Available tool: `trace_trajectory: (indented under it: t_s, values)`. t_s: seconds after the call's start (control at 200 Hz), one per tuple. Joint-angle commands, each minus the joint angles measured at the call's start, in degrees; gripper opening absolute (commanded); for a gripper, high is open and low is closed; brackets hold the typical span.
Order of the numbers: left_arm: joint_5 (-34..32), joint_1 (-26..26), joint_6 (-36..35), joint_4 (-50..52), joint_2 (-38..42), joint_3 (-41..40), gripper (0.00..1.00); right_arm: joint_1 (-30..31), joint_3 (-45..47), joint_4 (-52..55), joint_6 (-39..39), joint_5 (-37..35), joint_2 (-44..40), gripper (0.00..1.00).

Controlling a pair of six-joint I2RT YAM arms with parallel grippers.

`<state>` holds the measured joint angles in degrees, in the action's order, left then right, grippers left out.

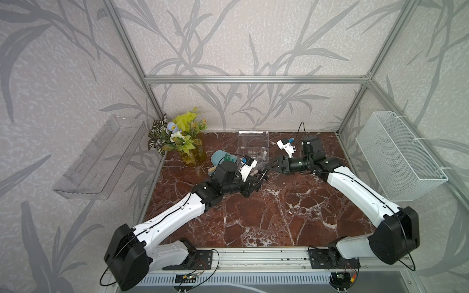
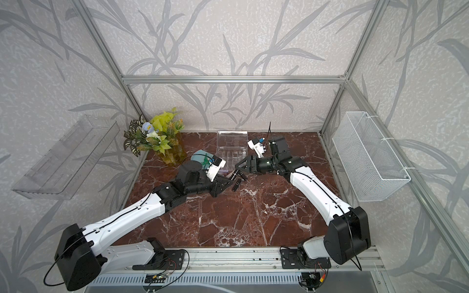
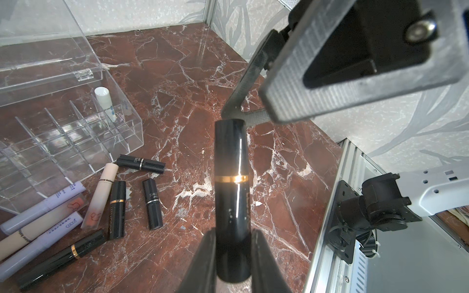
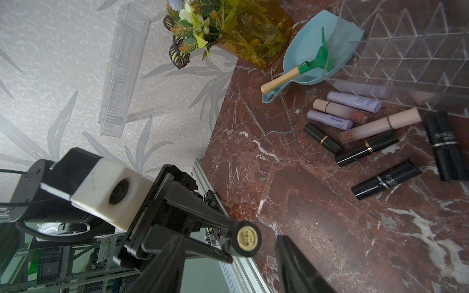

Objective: Arrange the lipsticks in the organizer
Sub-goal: Pick up the lipstick at the center of the board.

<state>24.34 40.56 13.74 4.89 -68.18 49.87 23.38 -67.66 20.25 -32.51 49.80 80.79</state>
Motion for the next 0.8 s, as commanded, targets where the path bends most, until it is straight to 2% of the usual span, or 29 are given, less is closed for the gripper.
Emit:
trace_trajectory:
  t_s: [0.0, 0.29, 0.62, 0.68, 0.745, 0.8]
  values:
    - [0.7, 0.3, 0.2, -1.5, 1.4, -0.3, 0.22, 0.5, -1.6, 0.7, 1.2, -1.1, 0.8, 0.58]
    - [0.5, 0.4, 0.2, -1.5, 1.4, -0.2, 0.22, 1.7, -2.2, -1.4, -0.1, -1.1, 1.8, 0.52]
    - [-0.1, 0.4, -0.1, -0.7, 2.1, -0.6, 0.22, 2.3, -2.7, -1.8, -0.6, -1.3, 2.3, 0.32]
    - [-0.3, 0.5, -0.1, -0.8, 2.2, -0.7, 0.26, 2.4, -2.9, -1.8, -0.6, -1.4, 2.2, 0.29]
    - [-0.8, 0.4, -0.1, -0.7, 2.3, -0.8, 0.34, 2.4, -2.9, -1.5, -0.4, -1.5, 2.2, 0.26]
    - [-1.4, 0.5, -0.1, -0.7, 2.4, -0.9, 0.35, 2.5, -3.2, -0.9, -0.1, -1.8, 2.3, 0.22]
